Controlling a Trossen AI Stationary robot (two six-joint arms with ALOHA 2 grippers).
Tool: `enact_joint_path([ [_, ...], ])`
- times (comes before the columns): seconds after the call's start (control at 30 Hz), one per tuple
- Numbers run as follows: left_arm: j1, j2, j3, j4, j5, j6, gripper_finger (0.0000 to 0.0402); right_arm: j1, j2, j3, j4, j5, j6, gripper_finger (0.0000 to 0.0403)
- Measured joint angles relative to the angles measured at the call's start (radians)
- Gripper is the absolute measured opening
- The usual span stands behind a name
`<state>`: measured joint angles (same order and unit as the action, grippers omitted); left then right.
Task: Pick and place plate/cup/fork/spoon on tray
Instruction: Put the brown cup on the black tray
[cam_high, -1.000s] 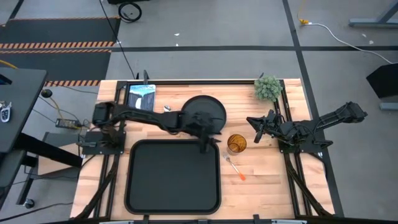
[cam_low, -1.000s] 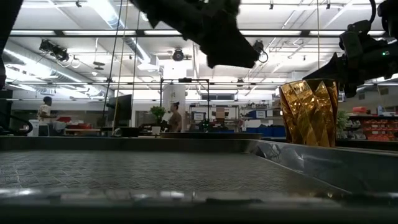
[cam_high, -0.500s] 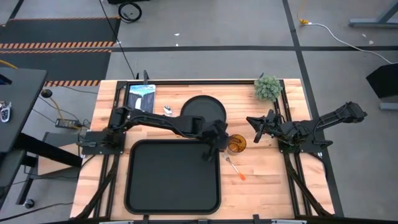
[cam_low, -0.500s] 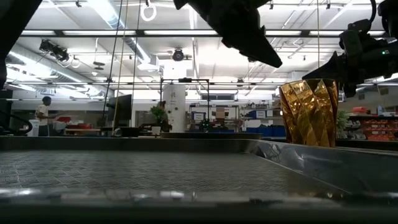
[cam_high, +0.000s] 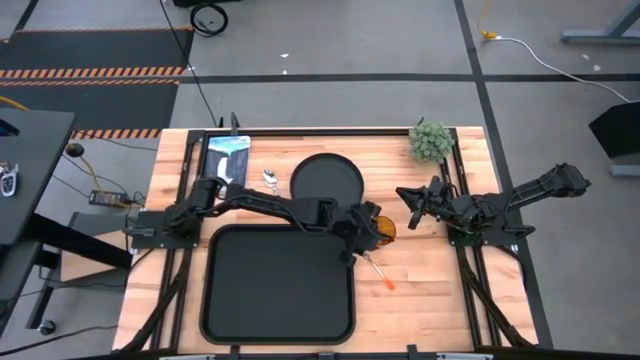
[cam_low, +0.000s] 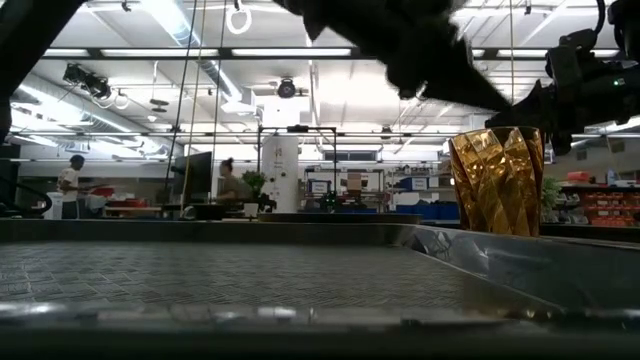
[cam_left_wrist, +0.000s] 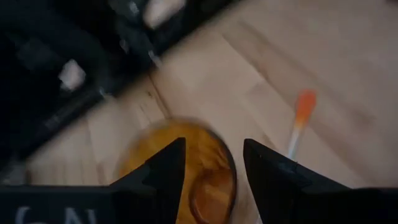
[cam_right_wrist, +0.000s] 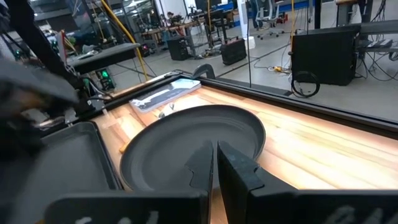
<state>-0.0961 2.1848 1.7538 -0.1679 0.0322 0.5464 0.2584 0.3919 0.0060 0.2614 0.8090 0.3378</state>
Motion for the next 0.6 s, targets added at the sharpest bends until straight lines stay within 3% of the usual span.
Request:
enact_joint_path([
  [0.6,0.006,0.001,0.001,-0.114,-0.007,-0.016,0.0172,0.000,0.007,0.000,0.014,0.000,0.000,0.0028],
])
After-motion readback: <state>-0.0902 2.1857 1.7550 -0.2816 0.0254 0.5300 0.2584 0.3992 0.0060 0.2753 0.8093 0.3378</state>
